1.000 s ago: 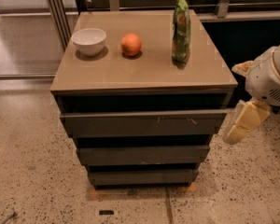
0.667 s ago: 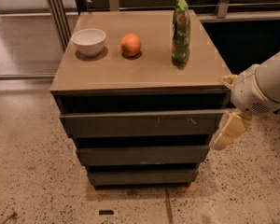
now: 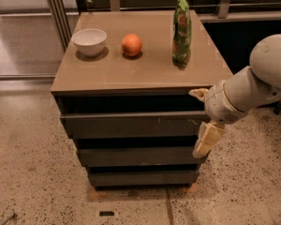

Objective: Open top drawer

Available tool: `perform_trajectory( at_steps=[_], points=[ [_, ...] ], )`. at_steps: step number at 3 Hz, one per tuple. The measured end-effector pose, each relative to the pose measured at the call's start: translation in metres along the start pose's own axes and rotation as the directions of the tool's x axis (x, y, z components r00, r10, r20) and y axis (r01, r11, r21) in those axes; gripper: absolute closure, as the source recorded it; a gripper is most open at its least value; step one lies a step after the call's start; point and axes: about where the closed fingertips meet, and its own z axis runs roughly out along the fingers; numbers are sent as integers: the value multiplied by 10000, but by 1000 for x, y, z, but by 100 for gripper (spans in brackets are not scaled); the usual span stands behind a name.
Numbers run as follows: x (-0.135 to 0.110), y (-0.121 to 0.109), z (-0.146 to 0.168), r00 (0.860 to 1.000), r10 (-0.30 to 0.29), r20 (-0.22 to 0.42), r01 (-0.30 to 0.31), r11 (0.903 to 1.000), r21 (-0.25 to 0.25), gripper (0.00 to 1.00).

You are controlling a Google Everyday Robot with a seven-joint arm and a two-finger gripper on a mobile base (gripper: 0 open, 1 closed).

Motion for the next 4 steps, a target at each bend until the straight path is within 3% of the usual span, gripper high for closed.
perform_trajectory(
  at_steps=[2,4],
  points=[
    [8,6,8,9987,-415,-291,414,9991,-48,0],
    [28,7,50,9830,-1623,-856,1653,9858,288,0]
  ],
)
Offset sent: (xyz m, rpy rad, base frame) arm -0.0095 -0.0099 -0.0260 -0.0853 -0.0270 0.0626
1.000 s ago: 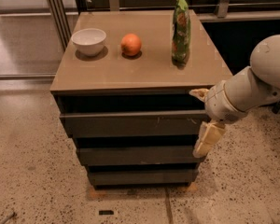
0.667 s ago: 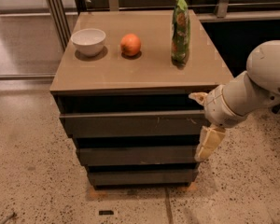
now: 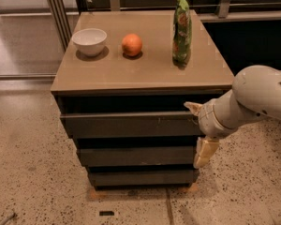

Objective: Open top drawer

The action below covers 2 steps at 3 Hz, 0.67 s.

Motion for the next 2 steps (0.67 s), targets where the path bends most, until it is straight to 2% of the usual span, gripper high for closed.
perform_trajectory(
  at_steps=[2],
  points=[
    [9,-16,46,9986,-533,-17,533,9974,489,0]
  ],
)
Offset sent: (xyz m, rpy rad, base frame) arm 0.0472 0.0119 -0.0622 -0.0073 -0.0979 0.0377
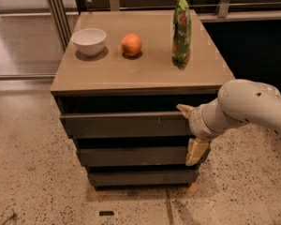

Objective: Open top drawer

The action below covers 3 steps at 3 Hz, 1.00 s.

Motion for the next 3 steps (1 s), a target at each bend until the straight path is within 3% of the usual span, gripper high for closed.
perform_trajectory(
  at_steps=[3],
  points=[
    [29,-42,46,9996,204,-183,-200,9995,240,0]
  ],
)
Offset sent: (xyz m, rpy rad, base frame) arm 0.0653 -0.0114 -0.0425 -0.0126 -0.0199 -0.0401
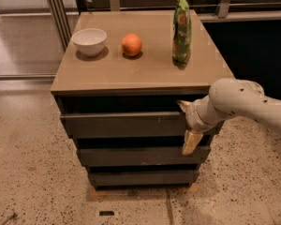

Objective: Open top drawer

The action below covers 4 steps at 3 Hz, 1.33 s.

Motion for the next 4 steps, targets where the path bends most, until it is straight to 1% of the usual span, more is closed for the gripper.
perform_trajectory(
  at_steps=[1,2,3,4],
  points=[
    [5,-24,21,9998,141,116,-140,9998,-106,0],
    [4,-24,21,9998,141,121,-140,9998,-105,0],
    [2,-22,23,9995,239,191,-232,9990,-386,0],
    [-2,-16,26,9966,711,428,-660,9916,-1113,0]
  ],
)
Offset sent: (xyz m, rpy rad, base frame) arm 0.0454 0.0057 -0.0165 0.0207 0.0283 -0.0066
